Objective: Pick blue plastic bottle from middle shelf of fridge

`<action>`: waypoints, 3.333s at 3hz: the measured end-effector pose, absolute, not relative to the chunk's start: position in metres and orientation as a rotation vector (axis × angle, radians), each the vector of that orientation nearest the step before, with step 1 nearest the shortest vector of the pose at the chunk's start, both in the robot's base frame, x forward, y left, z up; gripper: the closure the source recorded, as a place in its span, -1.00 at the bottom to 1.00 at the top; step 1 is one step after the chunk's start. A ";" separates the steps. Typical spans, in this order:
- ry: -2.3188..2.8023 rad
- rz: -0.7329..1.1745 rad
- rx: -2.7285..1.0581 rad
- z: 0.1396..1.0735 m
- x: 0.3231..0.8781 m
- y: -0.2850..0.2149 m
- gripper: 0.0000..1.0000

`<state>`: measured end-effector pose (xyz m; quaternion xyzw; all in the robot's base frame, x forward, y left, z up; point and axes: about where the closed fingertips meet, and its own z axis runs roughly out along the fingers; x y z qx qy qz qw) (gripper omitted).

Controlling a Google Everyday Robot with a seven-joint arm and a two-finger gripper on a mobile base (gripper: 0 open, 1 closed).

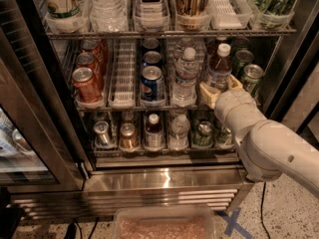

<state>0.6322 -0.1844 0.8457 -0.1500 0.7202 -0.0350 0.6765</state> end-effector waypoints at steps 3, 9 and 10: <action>1.535 -0.011 -0.263 0.876 0.622 -0.203 1.00; 1.635 0.157 -0.536 0.930 0.527 -0.169 1.00; 1.726 0.215 -0.646 0.921 0.499 -0.155 1.00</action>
Offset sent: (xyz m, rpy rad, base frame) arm -0.0151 -0.0263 0.0286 0.0931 -0.0857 0.0042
